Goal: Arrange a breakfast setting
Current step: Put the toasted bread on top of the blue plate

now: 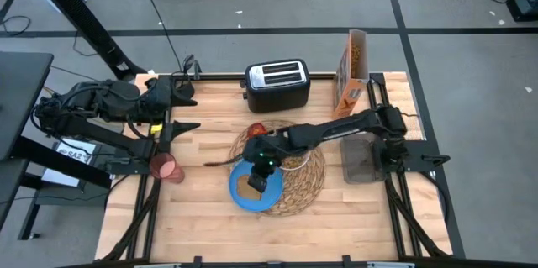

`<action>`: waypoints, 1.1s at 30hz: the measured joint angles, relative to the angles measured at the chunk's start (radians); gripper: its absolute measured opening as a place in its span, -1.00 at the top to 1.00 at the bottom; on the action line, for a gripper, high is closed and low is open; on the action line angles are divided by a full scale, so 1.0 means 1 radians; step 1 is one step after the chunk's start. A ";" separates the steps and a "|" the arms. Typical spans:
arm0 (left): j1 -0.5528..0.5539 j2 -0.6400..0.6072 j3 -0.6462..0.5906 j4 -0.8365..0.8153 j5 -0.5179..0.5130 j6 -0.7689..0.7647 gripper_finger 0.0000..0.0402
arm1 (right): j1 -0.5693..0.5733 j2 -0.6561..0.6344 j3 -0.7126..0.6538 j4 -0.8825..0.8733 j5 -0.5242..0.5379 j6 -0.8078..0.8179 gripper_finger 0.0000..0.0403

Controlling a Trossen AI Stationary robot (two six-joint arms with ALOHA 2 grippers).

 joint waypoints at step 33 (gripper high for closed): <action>0.000 -0.001 -0.001 0.000 0.031 0.044 -0.56 | -0.035 0.095 -0.025 -0.007 -0.030 0.002 0.93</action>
